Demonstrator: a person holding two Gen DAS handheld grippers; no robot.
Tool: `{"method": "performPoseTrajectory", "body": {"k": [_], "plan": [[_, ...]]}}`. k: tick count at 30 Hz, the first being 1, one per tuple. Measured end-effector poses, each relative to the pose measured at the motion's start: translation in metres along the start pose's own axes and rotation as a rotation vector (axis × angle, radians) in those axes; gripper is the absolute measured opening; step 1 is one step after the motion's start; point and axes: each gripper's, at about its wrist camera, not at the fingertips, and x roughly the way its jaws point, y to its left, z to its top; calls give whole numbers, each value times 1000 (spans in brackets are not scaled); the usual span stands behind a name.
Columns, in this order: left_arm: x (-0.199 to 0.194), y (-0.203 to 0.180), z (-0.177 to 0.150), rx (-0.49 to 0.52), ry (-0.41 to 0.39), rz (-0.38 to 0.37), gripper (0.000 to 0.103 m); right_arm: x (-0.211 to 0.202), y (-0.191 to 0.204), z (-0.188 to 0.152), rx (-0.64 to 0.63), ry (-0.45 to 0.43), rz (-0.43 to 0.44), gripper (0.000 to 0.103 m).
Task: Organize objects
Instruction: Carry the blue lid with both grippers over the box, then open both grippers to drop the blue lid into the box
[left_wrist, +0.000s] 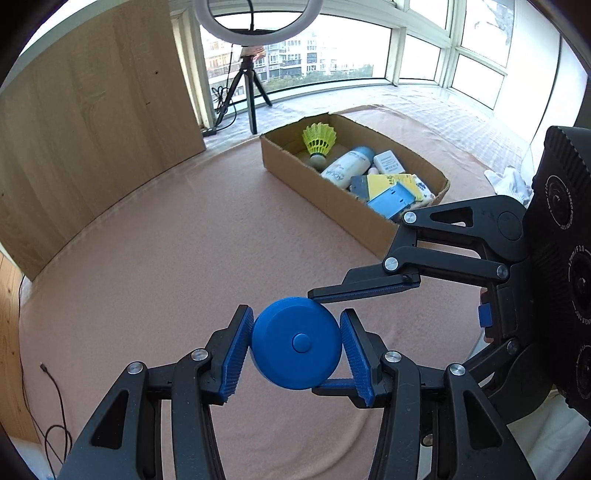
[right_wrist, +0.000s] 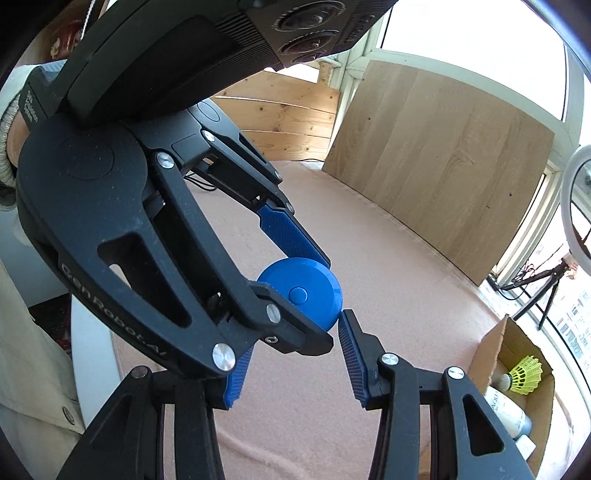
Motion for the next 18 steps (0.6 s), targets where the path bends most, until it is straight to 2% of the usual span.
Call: {"method": "performPoseTrajectory", "body": {"k": [11, 18], "plan": [[60, -83, 124, 140, -36, -51, 52, -47, -106, -54, 77, 12, -150, 42], [93, -121, 178, 187, -34, -65, 53, -67, -156, -92, 131, 10, -197, 42]]}}
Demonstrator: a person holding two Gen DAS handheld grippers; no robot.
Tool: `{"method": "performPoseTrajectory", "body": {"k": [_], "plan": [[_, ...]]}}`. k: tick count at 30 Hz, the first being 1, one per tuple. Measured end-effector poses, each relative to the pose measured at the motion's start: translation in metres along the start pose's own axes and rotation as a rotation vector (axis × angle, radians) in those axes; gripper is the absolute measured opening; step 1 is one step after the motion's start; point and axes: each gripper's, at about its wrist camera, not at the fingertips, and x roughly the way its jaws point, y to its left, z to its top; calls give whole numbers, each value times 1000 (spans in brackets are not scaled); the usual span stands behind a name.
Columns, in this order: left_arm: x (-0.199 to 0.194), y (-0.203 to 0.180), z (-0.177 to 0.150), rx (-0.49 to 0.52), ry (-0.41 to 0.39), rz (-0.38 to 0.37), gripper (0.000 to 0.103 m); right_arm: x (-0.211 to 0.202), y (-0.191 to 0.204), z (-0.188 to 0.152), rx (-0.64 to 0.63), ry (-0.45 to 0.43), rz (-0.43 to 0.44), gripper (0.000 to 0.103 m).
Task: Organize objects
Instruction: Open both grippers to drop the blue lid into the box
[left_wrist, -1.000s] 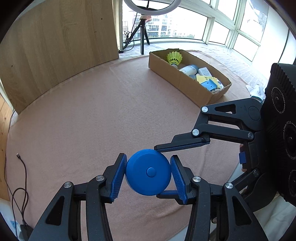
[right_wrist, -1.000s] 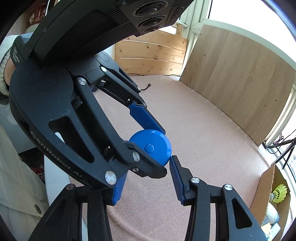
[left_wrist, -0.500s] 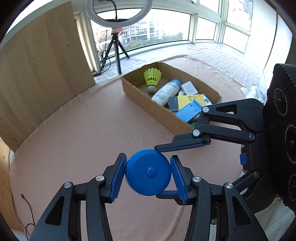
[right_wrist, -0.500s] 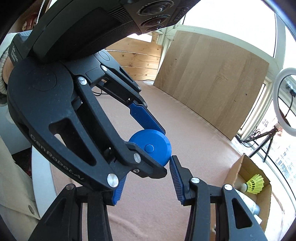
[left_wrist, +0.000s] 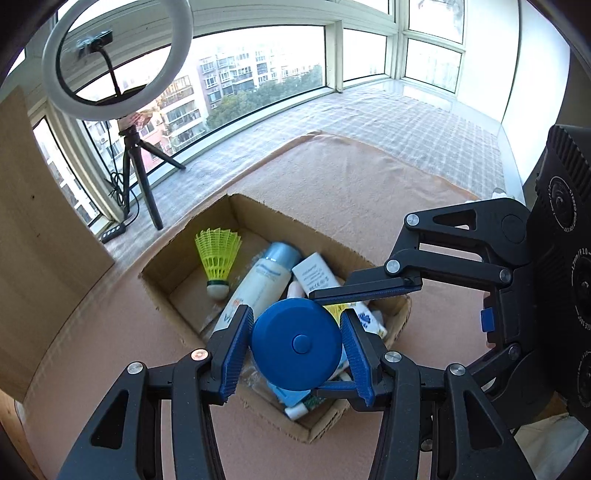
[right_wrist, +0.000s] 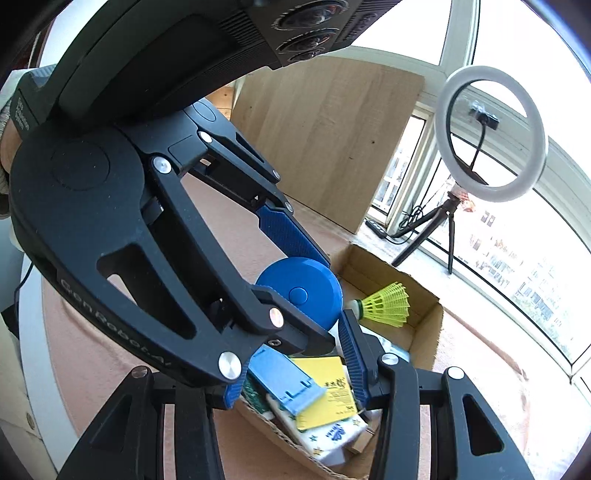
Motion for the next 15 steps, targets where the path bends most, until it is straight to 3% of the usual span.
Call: {"method": "performPoseTrajectory", "body": {"k": [3, 5, 7, 15], "plan": [[16, 0, 10, -17, 13, 60, 58, 4, -13, -7, 44, -4, -18, 43], [18, 4, 9, -32, 9, 161, 84, 10, -16, -14, 49, 53, -39, 51], [11, 11, 2, -45, -18, 222, 97, 13, -21, -20, 56, 81, -81, 56], [-19, 44, -22, -138, -38, 262, 98, -6, -32, -23, 190, 85, -138, 61]]}}
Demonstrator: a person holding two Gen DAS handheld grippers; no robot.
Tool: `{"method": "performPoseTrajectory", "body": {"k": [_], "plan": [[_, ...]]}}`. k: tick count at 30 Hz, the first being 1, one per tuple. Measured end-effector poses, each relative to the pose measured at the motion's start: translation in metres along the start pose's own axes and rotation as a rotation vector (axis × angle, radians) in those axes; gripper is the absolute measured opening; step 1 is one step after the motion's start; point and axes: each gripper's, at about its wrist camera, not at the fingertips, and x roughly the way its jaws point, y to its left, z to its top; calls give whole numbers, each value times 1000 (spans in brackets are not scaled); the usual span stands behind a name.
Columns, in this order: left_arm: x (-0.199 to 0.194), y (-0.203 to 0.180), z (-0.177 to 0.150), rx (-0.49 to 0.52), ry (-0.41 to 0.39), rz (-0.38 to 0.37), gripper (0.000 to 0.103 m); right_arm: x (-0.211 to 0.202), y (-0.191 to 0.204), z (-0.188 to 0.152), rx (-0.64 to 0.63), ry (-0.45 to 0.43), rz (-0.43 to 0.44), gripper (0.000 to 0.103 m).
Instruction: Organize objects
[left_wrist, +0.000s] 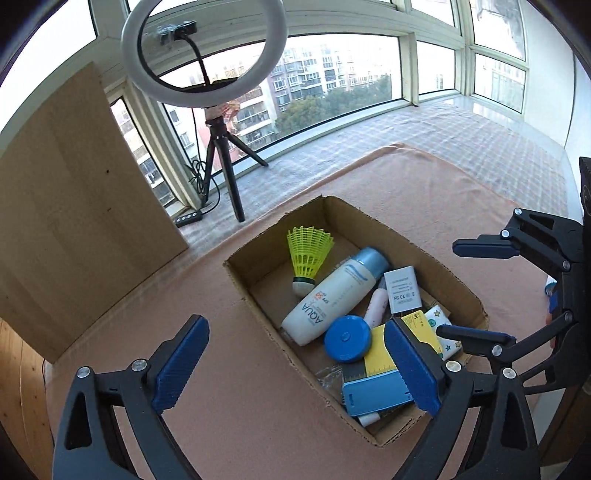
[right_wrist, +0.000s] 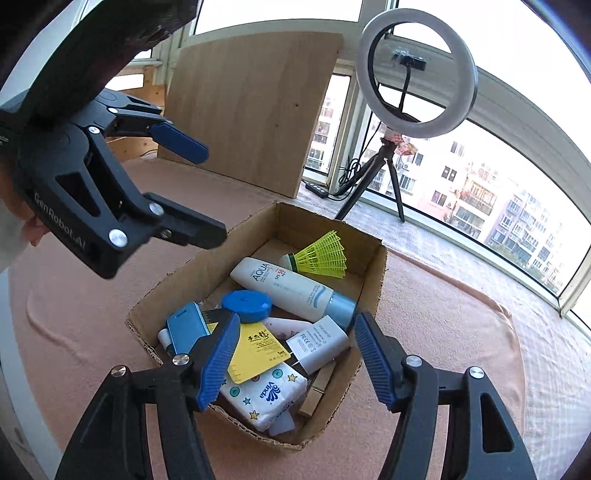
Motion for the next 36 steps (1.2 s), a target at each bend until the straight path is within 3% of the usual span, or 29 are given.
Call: {"method": "performPoseTrajectory", "body": {"k": [3, 12, 18, 24, 27, 30, 36], "plan": [[-18, 14, -2, -36, -21, 25, 98, -6, 4, 6, 22, -3, -28, 63], [-76, 72, -19, -189, -103, 87, 103, -14, 17, 33, 220, 5, -89, 85], [-101, 124, -58, -303, -117, 117, 103, -6, 32, 61, 397, 60, -165, 97], [-113, 179, -116, -423, -77, 151, 103, 15, 65, 96, 548, 159, -201, 99], [-121, 205, -144, -470, -57, 142, 103, 20, 95, 117, 550, 164, -216, 99], [-128, 230, -172, -516, -42, 162, 103, 27, 133, 141, 474, 166, -240, 101], [-143, 266, -215, -524, -16, 231, 103, 43, 190, 173, 377, 168, -216, 101]]}}
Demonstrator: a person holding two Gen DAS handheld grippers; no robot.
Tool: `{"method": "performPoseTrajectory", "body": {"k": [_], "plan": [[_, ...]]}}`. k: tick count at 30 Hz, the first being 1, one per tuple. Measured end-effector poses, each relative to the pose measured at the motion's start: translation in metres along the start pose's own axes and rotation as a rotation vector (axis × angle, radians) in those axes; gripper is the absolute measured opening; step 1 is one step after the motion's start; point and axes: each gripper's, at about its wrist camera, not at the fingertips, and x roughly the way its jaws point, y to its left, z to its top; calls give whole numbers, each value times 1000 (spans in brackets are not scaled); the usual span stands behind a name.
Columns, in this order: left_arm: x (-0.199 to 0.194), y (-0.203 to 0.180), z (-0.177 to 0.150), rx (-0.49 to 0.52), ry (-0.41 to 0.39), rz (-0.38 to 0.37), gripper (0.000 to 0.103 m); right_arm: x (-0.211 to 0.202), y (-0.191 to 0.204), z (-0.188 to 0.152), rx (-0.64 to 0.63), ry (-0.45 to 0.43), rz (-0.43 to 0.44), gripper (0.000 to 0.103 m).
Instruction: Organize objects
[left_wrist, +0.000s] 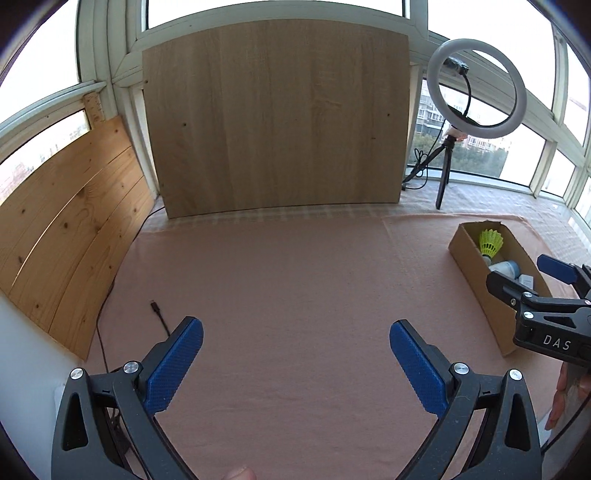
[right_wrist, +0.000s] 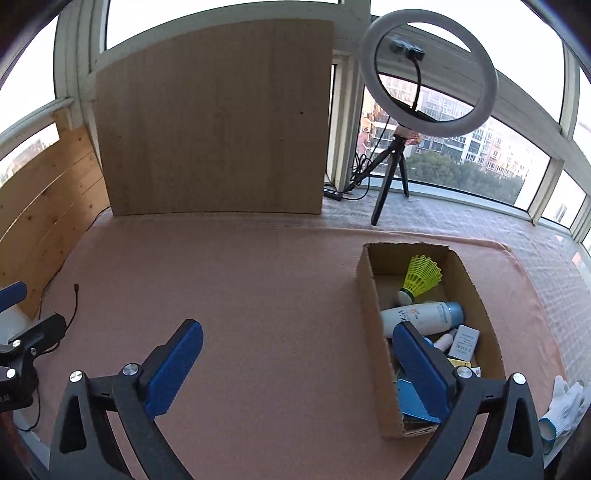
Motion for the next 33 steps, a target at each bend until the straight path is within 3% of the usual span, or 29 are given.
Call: {"method": "performPoseTrajectory", "body": {"k": [9, 33], "plan": [[-4, 24, -6, -31, -2, 30, 103, 6, 28, 5, -35, 23, 9, 101], [-16, 14, -6, -28, -14, 33, 103, -5, 29, 1, -31, 30, 0, 101]]}}
